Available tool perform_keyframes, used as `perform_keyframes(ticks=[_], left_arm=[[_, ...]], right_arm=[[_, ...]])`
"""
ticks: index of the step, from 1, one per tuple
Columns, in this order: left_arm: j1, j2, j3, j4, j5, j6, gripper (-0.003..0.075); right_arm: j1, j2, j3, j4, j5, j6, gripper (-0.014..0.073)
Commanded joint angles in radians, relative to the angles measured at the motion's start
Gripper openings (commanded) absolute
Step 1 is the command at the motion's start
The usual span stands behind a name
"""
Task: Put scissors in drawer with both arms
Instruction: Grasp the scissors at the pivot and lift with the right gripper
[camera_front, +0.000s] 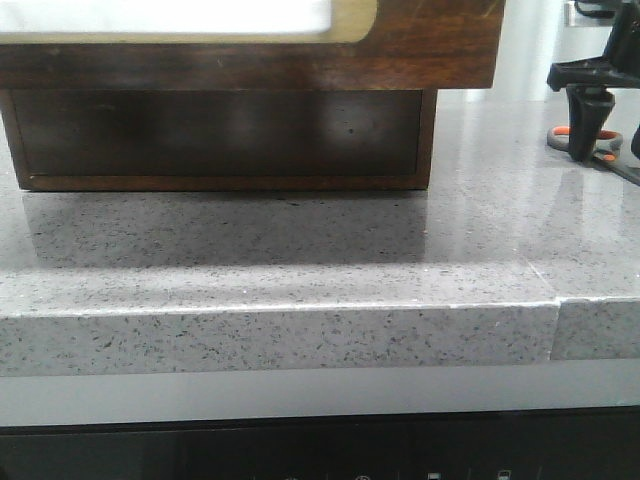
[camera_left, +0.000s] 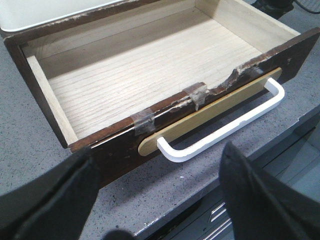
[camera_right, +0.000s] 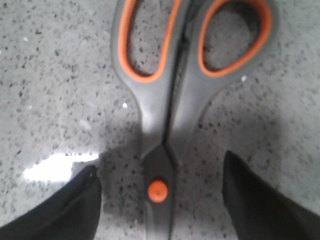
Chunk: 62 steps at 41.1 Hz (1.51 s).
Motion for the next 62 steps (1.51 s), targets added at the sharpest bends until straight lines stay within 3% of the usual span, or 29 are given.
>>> perform_keyframes(ticks=[1, 9, 15, 31, 52, 62], left_arm=[[-0.008, 0.006, -0.028, -0.006, -0.069, -0.011, 0.0489], [-0.008, 0.006, -0.028, -0.006, -0.069, -0.011, 0.0489], [-0.008, 0.006, -0.028, -0.006, -0.069, -0.011, 0.0489], [-0.008, 0.006, -0.028, -0.006, -0.069, -0.011, 0.0489], [-0.008, 0.006, -0.028, -0.006, -0.069, -0.011, 0.0489], [-0.008, 0.006, -0.028, -0.006, -0.069, -0.011, 0.0489]], right_arm=[[-0.005, -0.038, -0.057, 0.007, 0.017, -0.01, 0.0461], [-0.005, -0.033, -0.065, 0.007, 0.04, -0.01, 0.0178], [-0.005, -0.033, -0.065, 0.007, 0.054, -0.01, 0.004], [0.0, -0.109, -0.065, 0.008, 0.126, -0.009, 0.0024], [0.002, -0.479, -0.065, 0.025, 0.095, -0.029, 0.0024], [0.002, -0.641, -0.065, 0.212, 0.036, -0.184, 0.0024]])
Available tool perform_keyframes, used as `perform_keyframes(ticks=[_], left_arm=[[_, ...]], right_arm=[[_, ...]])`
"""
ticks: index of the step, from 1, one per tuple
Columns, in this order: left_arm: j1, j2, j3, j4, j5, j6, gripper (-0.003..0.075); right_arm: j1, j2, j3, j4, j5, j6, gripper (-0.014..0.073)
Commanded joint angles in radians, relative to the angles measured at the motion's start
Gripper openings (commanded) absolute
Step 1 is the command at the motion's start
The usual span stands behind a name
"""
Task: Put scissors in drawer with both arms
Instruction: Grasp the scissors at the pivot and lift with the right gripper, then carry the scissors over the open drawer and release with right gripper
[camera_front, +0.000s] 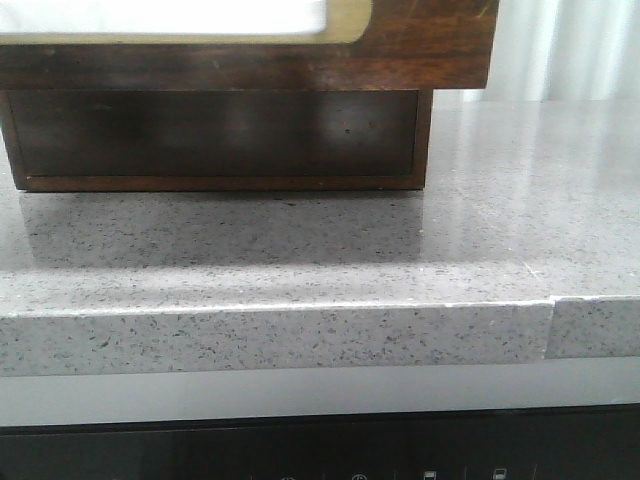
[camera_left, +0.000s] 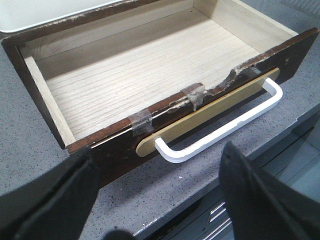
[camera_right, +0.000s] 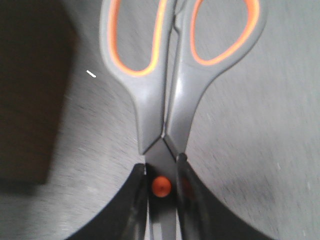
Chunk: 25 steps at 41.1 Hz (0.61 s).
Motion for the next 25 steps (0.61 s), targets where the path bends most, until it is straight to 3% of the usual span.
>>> perform_keyframes(ticks=[1, 13, 25], left_arm=[[-0.008, 0.006, -0.028, -0.006, -0.069, -0.011, 0.0489], [-0.008, 0.006, -0.028, -0.006, -0.069, -0.011, 0.0489], [-0.008, 0.006, -0.028, -0.006, -0.069, -0.011, 0.0489]], right_arm=[[-0.001, -0.093, -0.029, 0.12, -0.088, -0.103, 0.0024], [0.085, -0.146, -0.029, 0.533, -0.075, -0.503, 0.0024], [0.367, -0.094, -0.029, 0.535, -0.116, -0.653, 0.0024]])
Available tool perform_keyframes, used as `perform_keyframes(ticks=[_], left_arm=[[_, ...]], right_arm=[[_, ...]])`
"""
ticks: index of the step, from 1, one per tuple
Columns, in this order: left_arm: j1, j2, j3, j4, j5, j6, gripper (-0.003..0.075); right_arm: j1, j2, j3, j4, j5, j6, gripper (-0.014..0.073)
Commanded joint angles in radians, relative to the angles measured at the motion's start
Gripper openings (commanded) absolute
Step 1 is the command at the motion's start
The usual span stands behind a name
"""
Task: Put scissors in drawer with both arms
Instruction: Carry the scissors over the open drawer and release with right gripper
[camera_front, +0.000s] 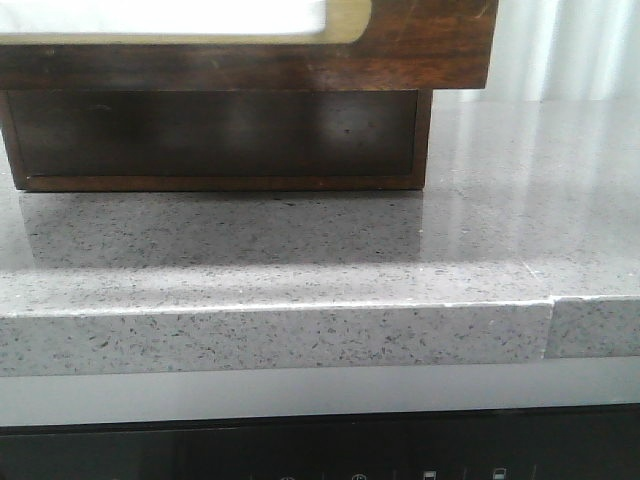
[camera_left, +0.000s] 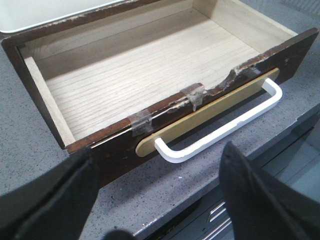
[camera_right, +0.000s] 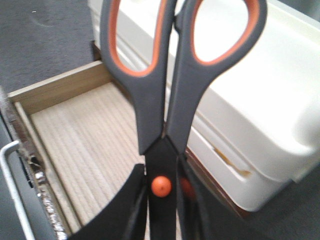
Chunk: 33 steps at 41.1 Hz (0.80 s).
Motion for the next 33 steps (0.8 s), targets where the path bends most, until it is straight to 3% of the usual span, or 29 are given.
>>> perform_keyframes(ticks=[1, 17, 28, 33], left_arm=[[-0.008, 0.006, -0.028, -0.006, -0.069, -0.011, 0.0489], [-0.008, 0.006, -0.028, -0.006, -0.069, -0.011, 0.0489], [-0.008, 0.006, -0.028, -0.006, -0.069, -0.011, 0.0489], [-0.008, 0.006, -0.028, -0.006, -0.069, -0.011, 0.0489]], right_arm=[[0.079, 0.005, -0.029, 0.013, -0.091, -0.04, 0.0024], [0.336, 0.19, -0.029, -0.324, -0.104, -0.04, 0.0024], [0.369, 0.288, -0.029, -0.476, -0.094, -0.04, 0.0034], [0.369, 0.304, -0.029, -0.493, -0.084, -0.04, 0.0099]])
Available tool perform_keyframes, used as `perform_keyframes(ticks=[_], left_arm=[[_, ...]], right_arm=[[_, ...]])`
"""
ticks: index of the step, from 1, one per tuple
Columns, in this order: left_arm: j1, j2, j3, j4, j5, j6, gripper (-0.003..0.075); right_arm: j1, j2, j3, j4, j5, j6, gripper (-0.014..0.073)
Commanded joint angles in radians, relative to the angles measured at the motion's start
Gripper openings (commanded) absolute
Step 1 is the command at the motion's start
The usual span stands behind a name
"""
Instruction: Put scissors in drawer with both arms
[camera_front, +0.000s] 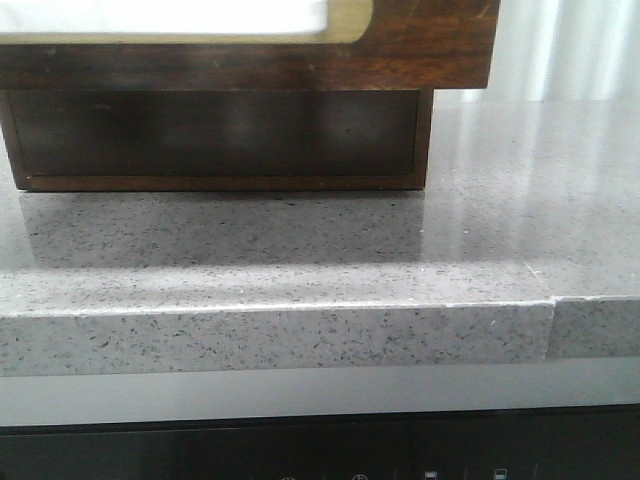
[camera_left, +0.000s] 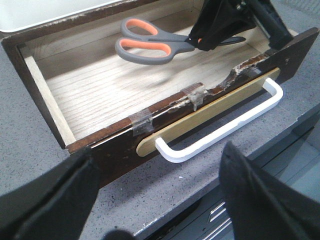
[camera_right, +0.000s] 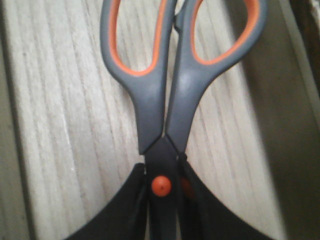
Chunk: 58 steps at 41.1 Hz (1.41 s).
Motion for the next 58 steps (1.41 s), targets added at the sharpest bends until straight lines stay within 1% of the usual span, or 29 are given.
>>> perform_keyframes(ticks=[1, 5, 8, 12, 17, 24, 30, 35, 40, 44, 48, 54, 58], left_arm=[[-0.008, 0.006, -0.028, -0.006, -0.069, -0.011, 0.0489], [-0.008, 0.006, -0.028, -0.006, -0.069, -0.011, 0.0489], [-0.008, 0.006, -0.028, -0.006, -0.069, -0.011, 0.0489], [-0.008, 0.006, -0.028, -0.006, -0.069, -0.011, 0.0489], [-0.008, 0.006, -0.028, -0.006, -0.069, -0.011, 0.0489], [-0.008, 0.006, -0.028, -0.006, -0.069, -0.011, 0.0489], [-0.008, 0.006, -0.028, -0.006, -0.069, -0.011, 0.0489], [-0.008, 0.006, -0.028, -0.006, -0.069, -0.011, 0.0489], [-0.008, 0.006, -0.028, -0.006, -0.069, -0.011, 0.0489], [-0.008, 0.006, -0.028, -0.006, -0.069, -0.011, 0.0489], [-0.008, 0.006, -0.028, -0.006, -0.069, -0.011, 0.0489], [-0.008, 0.006, -0.028, -0.006, -0.069, -0.011, 0.0489], [-0.008, 0.006, -0.028, -0.006, -0.069, -0.011, 0.0489]], right_arm=[[0.0, -0.039, -0.029, -0.001, -0.043, -0.009, 0.0129], [0.0, -0.038, -0.029, -0.004, -0.041, -0.009, 0.0249], [0.0, -0.038, -0.029, -0.004, -0.041, -0.009, 0.0323], [0.0, -0.038, -0.029, -0.004, -0.038, -0.007, 0.0371], [0.0, -0.044, -0.029, -0.004, -0.036, 0.002, 0.0366], [-0.002, -0.085, -0.029, -0.004, -0.038, 0.084, 0.0366], [-0.002, -0.152, -0.029, -0.004, -0.036, 0.234, 0.0366], [-0.002, -0.224, -0.029, -0.014, -0.024, 0.422, 0.0366], [-0.002, -0.306, -0.029, -0.064, 0.001, 0.575, 0.0366], [-0.002, -0.382, -0.01, -0.094, 0.008, 0.642, 0.0366], [-0.002, -0.468, 0.054, -0.104, 0.003, 0.677, 0.0366], [-0.002, -0.612, 0.204, -0.11, -0.023, 0.685, 0.0366], [-0.002, -0.717, 0.325, -0.115, -0.067, 0.699, 0.0366]])
